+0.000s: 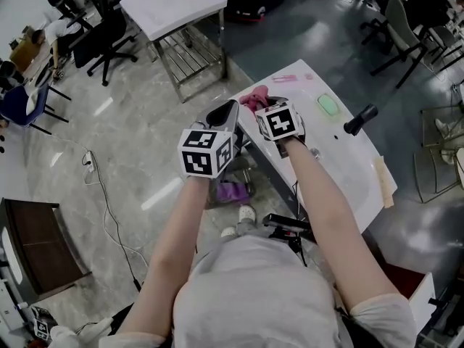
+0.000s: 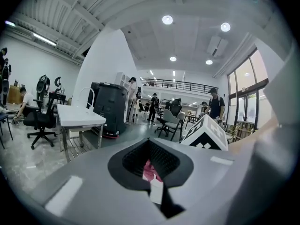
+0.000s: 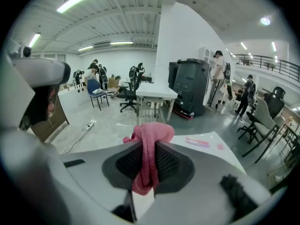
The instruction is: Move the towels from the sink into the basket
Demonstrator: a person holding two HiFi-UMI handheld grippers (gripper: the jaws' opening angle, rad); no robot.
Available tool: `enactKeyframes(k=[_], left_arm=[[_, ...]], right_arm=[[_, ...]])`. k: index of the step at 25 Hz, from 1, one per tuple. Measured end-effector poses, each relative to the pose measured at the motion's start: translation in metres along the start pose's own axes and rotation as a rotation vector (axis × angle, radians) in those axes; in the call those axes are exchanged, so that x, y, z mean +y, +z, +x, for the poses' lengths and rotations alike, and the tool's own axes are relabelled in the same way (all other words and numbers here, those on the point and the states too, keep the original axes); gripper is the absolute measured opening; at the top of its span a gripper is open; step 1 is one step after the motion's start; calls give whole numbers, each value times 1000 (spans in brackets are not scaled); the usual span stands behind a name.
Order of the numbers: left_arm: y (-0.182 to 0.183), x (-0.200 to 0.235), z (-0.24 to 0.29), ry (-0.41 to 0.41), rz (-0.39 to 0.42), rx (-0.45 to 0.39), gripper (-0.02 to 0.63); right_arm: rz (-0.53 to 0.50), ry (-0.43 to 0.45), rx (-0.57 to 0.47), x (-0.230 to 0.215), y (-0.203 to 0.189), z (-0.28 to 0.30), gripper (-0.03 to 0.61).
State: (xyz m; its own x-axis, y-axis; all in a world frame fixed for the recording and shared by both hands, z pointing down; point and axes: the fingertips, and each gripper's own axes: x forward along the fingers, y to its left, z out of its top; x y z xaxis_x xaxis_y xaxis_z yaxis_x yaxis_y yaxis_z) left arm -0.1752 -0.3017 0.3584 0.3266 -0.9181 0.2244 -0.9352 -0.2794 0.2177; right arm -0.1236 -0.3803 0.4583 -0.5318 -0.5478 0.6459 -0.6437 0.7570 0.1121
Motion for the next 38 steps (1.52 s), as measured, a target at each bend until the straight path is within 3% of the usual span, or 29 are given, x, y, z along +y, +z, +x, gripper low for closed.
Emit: enactKeyframes(k=[18,38], left_arm=[[24,-23,-47,-23,41,-70,6],[26,-36,-104,-55,61,-100,5]], right_arm=[[26,-63,-216,21,46,-93,66],[32,-90,-414,89,65,-185,66]])
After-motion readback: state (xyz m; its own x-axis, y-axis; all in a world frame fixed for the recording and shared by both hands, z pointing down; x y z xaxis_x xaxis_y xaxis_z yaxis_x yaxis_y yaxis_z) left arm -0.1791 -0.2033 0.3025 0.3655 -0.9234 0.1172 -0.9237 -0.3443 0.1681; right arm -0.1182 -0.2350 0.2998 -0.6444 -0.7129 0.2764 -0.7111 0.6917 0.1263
